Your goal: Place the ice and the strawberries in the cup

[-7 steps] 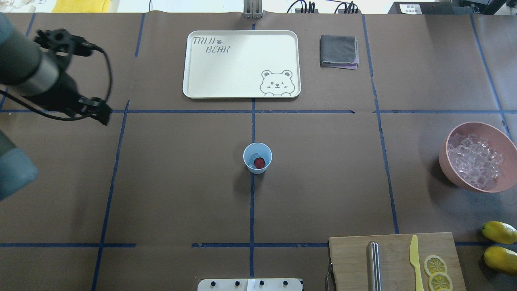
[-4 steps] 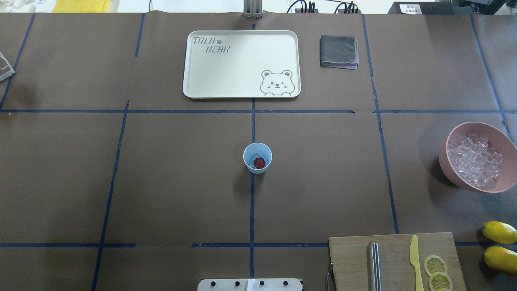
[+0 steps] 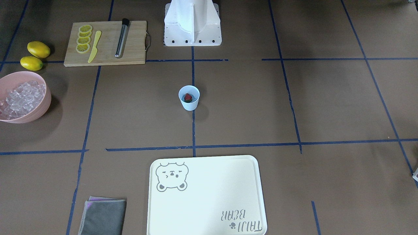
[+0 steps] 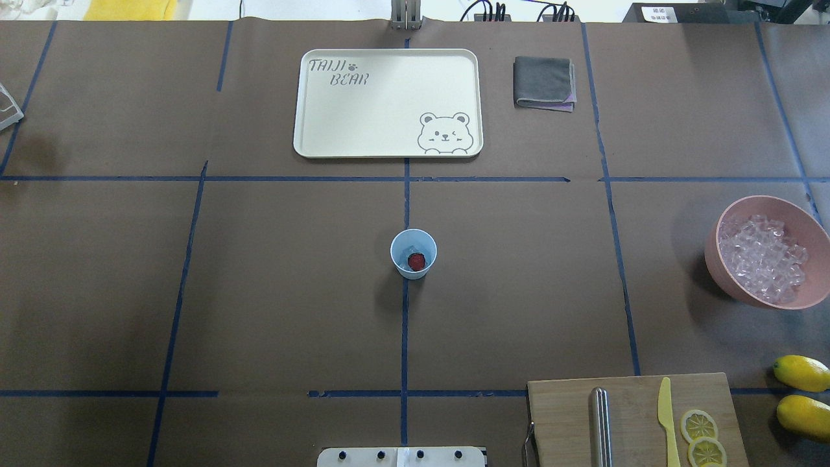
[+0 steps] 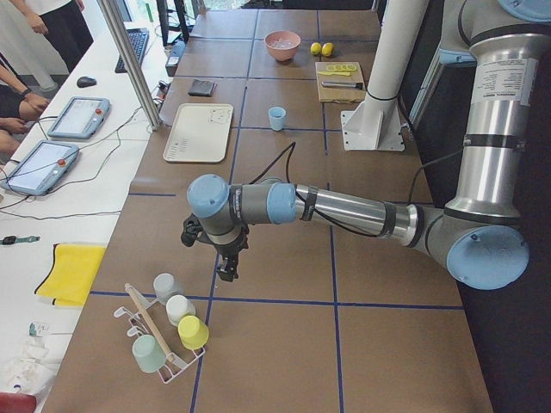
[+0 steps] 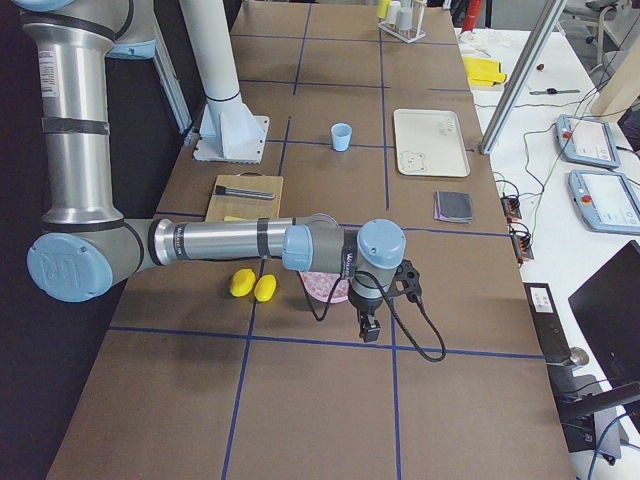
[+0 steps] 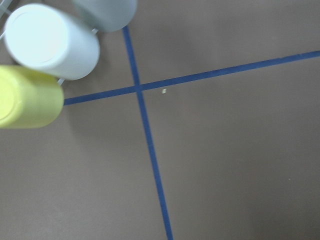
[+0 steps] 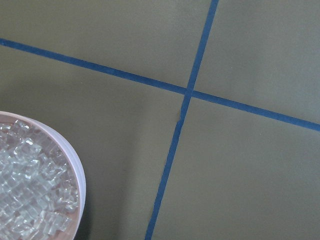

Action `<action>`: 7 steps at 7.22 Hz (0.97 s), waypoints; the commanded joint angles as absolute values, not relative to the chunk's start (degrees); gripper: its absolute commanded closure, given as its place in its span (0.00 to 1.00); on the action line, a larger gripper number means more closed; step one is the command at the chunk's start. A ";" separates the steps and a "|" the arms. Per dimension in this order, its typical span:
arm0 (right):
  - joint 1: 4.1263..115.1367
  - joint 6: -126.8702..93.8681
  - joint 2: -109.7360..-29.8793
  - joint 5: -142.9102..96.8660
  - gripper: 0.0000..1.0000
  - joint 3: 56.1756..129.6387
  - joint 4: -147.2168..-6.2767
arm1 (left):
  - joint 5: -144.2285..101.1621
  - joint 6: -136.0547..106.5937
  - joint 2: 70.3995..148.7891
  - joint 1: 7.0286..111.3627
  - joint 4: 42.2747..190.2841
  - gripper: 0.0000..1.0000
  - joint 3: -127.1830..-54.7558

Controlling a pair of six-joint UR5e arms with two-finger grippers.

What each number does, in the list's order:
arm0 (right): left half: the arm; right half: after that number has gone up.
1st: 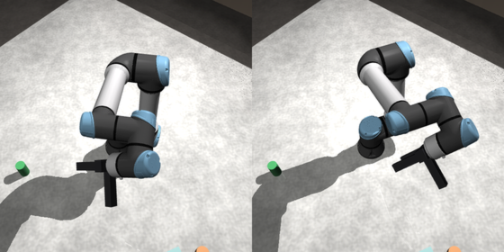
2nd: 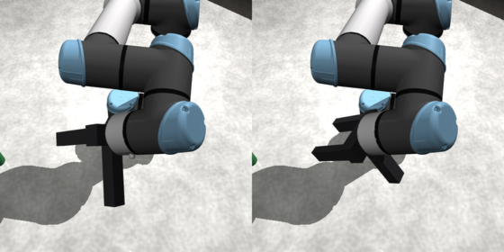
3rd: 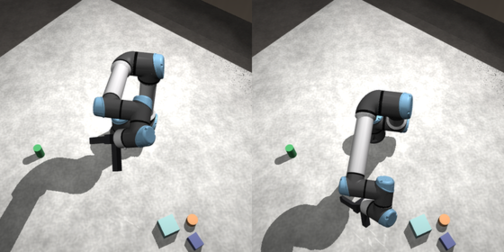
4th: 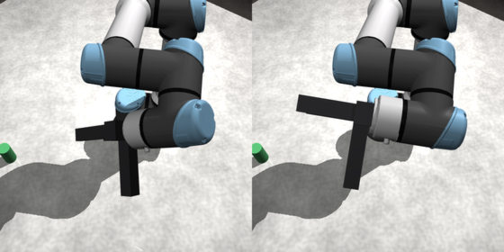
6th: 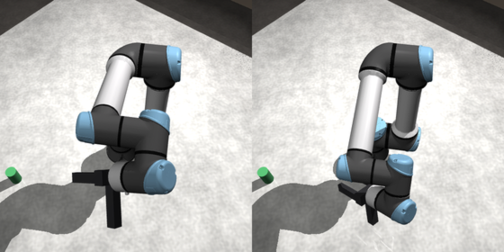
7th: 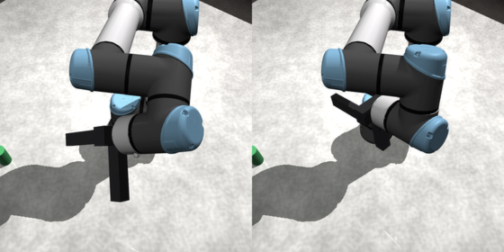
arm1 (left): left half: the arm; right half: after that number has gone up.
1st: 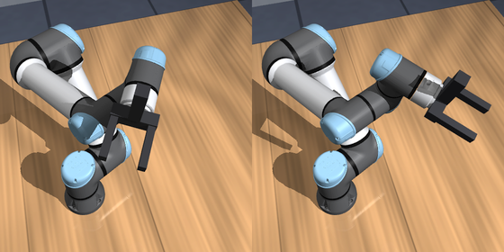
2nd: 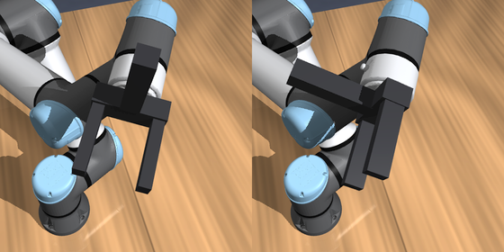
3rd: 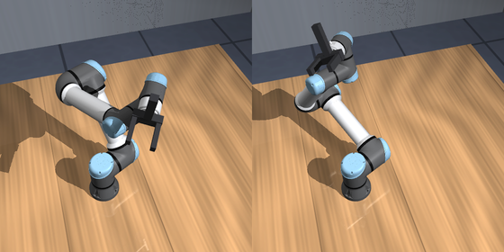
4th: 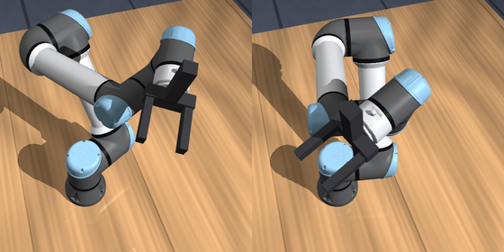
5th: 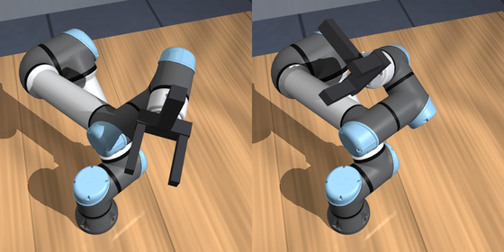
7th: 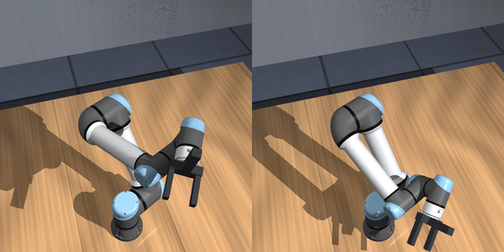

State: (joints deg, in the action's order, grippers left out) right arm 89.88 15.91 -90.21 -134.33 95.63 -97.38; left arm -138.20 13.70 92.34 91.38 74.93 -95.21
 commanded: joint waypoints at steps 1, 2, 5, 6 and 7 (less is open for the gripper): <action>89.91 15.47 -90.35 -134.65 0.01 95.80 -97.38 | -137.47 10.73 90.18 91.58 74.88 0.00 -98.08; 89.91 15.29 -90.53 -134.65 0.01 95.97 -97.38 | -137.46 10.55 90.00 91.41 74.88 0.00 -97.82; 89.91 15.21 -90.53 -134.56 0.01 95.71 -97.21 | -137.37 10.81 89.21 91.23 74.53 0.00 -98.00; 89.91 15.21 -90.53 -134.56 0.01 95.71 -97.12 | -137.37 10.81 89.30 91.23 74.53 0.00 -98.00; 89.91 15.21 -90.61 -134.56 0.01 95.71 -97.03 | -137.37 10.81 89.21 91.23 74.53 0.00 -98.09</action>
State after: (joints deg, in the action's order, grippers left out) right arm 89.91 15.21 -90.55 -134.57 95.73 -97.14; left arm -137.39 10.80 89.29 91.24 74.55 -98.03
